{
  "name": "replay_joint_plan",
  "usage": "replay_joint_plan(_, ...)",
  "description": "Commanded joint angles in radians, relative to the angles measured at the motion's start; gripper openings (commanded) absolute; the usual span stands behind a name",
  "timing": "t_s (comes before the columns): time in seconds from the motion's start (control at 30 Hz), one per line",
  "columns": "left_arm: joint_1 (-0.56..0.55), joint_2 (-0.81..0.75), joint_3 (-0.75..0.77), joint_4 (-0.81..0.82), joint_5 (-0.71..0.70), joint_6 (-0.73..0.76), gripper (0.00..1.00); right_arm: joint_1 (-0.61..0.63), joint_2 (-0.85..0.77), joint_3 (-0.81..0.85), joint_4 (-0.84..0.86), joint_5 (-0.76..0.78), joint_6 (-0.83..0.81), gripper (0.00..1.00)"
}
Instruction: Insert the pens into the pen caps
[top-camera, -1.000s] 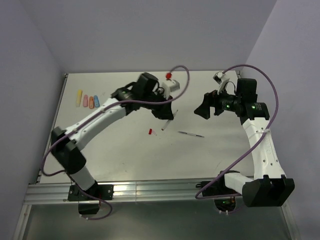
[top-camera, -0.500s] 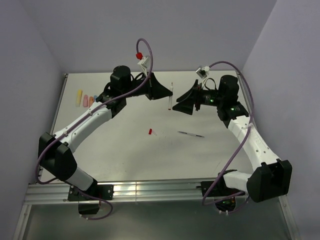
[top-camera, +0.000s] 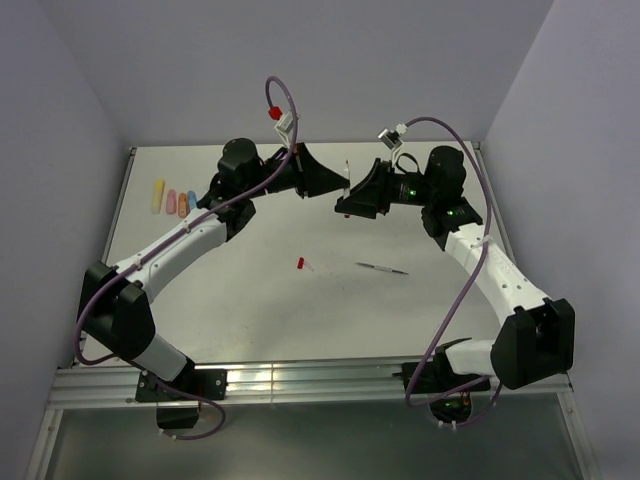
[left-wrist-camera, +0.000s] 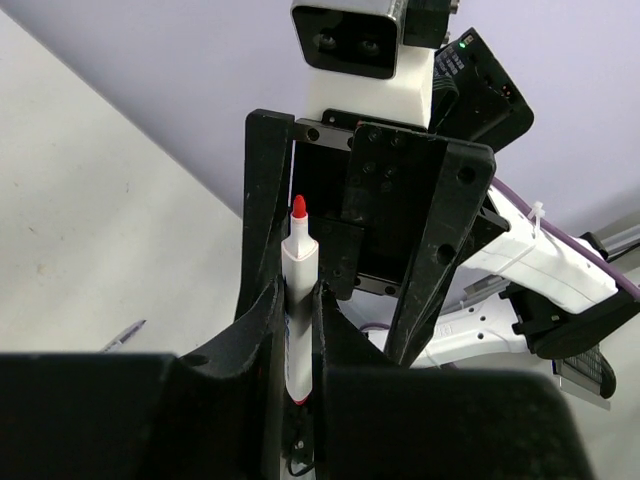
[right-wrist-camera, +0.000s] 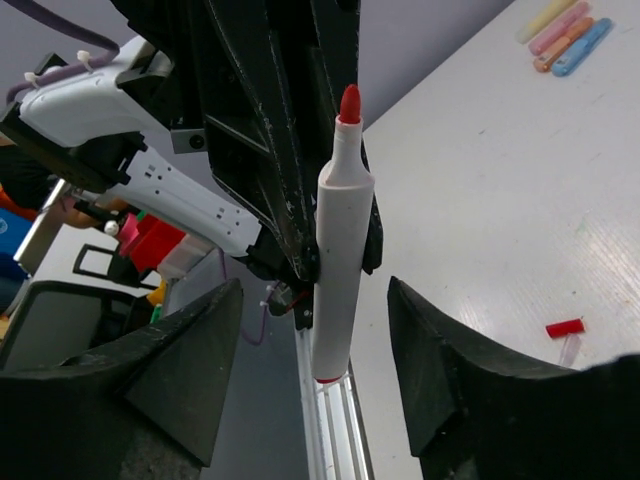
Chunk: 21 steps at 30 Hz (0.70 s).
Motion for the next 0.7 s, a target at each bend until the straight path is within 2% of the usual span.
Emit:
replay_joint_plan(0.0,-0.003,-0.007,-0.004,0.099,0.011,-0.029,0.0,0.012,0.003,0.018,0.106,-0.021,0.073,0.64)
replay_joint_plan(0.27,-0.001,-0.002,-0.004,0.121,0.018,-0.032,0.0,0.023,0.01,-0.01,0.111,-0.019,0.082,0.62)
replay_joint_plan(0.67,0.005,0.016,-0.014,0.172,0.029,-0.049,0.0,0.026,0.01,-0.033,0.113,-0.03,0.079,0.39)
